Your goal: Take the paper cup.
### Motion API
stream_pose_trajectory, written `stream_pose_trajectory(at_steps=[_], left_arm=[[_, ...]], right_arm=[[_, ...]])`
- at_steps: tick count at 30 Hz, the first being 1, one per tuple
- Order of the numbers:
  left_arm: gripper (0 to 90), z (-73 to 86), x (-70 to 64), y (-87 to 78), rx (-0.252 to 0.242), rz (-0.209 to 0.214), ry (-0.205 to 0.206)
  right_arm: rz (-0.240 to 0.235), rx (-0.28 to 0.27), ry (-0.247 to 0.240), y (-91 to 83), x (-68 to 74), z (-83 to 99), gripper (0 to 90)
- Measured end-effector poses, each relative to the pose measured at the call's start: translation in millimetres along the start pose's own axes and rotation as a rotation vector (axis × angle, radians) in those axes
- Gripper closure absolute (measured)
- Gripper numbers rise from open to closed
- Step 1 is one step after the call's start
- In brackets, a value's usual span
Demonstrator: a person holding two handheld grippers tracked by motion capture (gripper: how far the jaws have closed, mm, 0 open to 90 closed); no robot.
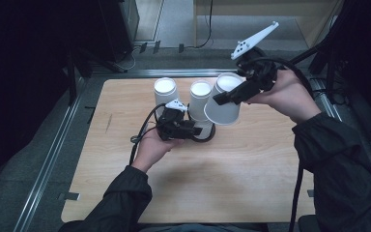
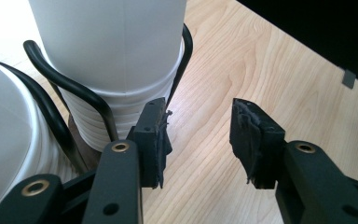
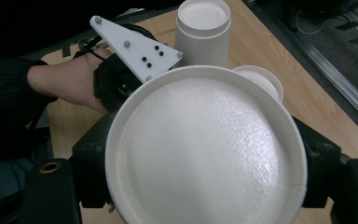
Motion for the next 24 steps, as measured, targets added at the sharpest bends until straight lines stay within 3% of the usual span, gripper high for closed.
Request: stream_pose_trajectory(at_steps=[6, 14, 18, 24], left_arm=[[49.1, 6.5, -6.5, -3.7, 0.015, 0.035, 0.054], [40.7, 19.6, -3.4, -9.7, 0.029, 0.034, 0.097], [39.6, 21.6, -3.8, -11.9, 0.012, 0.048, 0.087], [37.9, 31.0, -4.2, -14.1, 0.029, 0.065, 0.111]], right_arm=[[-0.009, 0.005, -0.012, 4.7, 5.9, 25.8, 24.5], [-0.020, 0.018, -0.040, 22.0, 10.9, 59.1, 24.4], [-0.021, 0.022, -0.040, 32.4, 12.2, 72.4, 24.4], [-0.014, 0.035, -0.029, 50.5, 12.5, 89.4, 24.2]])
Point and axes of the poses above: each handheld gripper's, and its own axes: y roughly forward along the jaws, z roughly out of its underside, x roughly to its left, the point moved 10 cm from there along y, roughly forward along the jaws, and after that the axes turned 3 degrees about y, right-handed, at the moved point
